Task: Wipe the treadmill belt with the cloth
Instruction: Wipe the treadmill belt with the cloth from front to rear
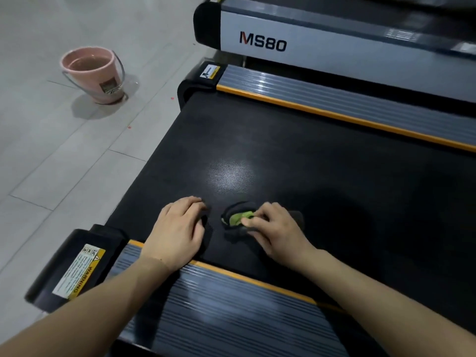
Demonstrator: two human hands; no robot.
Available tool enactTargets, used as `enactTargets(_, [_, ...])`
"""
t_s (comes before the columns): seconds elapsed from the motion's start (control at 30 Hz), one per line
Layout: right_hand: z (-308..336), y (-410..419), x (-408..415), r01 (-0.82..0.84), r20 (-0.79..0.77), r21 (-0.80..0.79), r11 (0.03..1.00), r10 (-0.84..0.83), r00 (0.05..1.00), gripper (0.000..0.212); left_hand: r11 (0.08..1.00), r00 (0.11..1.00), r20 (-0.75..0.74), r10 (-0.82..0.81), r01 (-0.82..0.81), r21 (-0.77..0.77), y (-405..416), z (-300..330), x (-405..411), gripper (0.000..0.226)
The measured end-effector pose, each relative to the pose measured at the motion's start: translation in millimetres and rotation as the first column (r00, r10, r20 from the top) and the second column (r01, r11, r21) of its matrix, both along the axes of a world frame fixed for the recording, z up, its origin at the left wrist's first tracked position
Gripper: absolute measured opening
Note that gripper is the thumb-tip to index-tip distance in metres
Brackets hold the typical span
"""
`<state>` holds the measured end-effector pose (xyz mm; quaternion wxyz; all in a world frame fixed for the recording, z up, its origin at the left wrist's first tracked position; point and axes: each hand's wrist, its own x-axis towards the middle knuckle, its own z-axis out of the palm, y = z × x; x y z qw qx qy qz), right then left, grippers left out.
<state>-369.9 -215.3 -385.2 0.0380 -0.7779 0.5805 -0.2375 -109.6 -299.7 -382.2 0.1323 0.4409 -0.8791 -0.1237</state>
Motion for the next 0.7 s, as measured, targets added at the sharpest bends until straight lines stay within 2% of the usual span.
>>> enactTargets(0.07, [1, -9, -14, -0.109, -0.053, -0.011, 0.994, 0.108, 0.993, 0.018, 1.0, 1.0, 0.007, 0.002, -0.002, 0.009, 1, 1, 0, 0.04])
enactTargets(0.1, [-2, -29, -24, -0.084, -0.112, -0.051, 0.995, 0.078, 0.991, 0.021, 1.0, 1.0, 0.014, -0.004, 0.004, 0.01, 0, 1, -1, 0.04])
enactTargets(0.13, [-6, -53, -37, -0.004, -0.139, -0.109, 0.994, -0.011, 0.99, 0.025, 1.0, 1.0, 0.016, -0.01, 0.01, 0.01, -1, 1, -1, 0.039])
enactTargets(0.2, [-4, -103, -62, 0.307, -0.091, -0.147, 0.94, -0.322, 0.942, 0.03, 1.0, 1.0, 0.01, -0.011, 0.011, 0.011, -3, 0, -2, 0.039])
enactTargets(0.27, [-1, -122, -69, 0.561, -0.008, -0.028, 0.827, -0.561, 0.827, 0.029, 1.0, 1.0, 0.012, -0.014, 0.014, 0.009, -3, -1, -2, 0.039])
enactTargets(0.3, [-2, -119, -61, 0.58, 0.005, -0.006, 0.815, -0.58, 0.815, 0.027, 1.0, 1.0, 0.015, -0.016, 0.016, 0.009, -3, 0, -2, 0.04])
enactTargets(0.37, [-2, -92, -26, 0.461, 0.017, -0.029, 0.887, -0.461, 0.887, 0.024, 1.0, 1.0, 0.013, -0.013, 0.013, 0.012, -3, 1, -2, 0.04])
enactTargets(0.43, [-4, -42, 8, 0.19, 0.048, 0.029, 0.981, -0.191, 0.98, 0.021, 1.0, 1.0, 0.015, -0.013, 0.013, 0.013, -2, 2, -2, 0.041])
enactTargets(0.47, [-2, -16, 19, 0.048, 0.052, 0.066, 0.997, -0.052, 0.997, 0.02, 1.0, 1.0, 0.014, -0.015, 0.015, 0.01, -2, 3, -2, 0.041])
enactTargets(0.53, [2, 14, 16, -0.124, 0.067, 0.104, 0.987, 0.117, 0.991, 0.02, 1.0, 1.0, 0.014, -0.019, 0.019, -0.003, 0, 7, -1, 0.043])
enactTargets(0.6, [4, 16, -3, -0.152, 0.04, 0.092, 0.984, 0.149, 0.988, 0.022, 1.0, 0.999, 0.043, -0.011, 0.012, -0.014, 4, 13, 3, 0.044])
enactTargets(0.7, [4, -1, -17, 0.022, -0.052, 0.053, 0.998, -0.019, 0.998, 0.022, 0.999, 0.996, 0.09, 0.027, -0.025, -0.022, 18, 26, 10, 0.046])
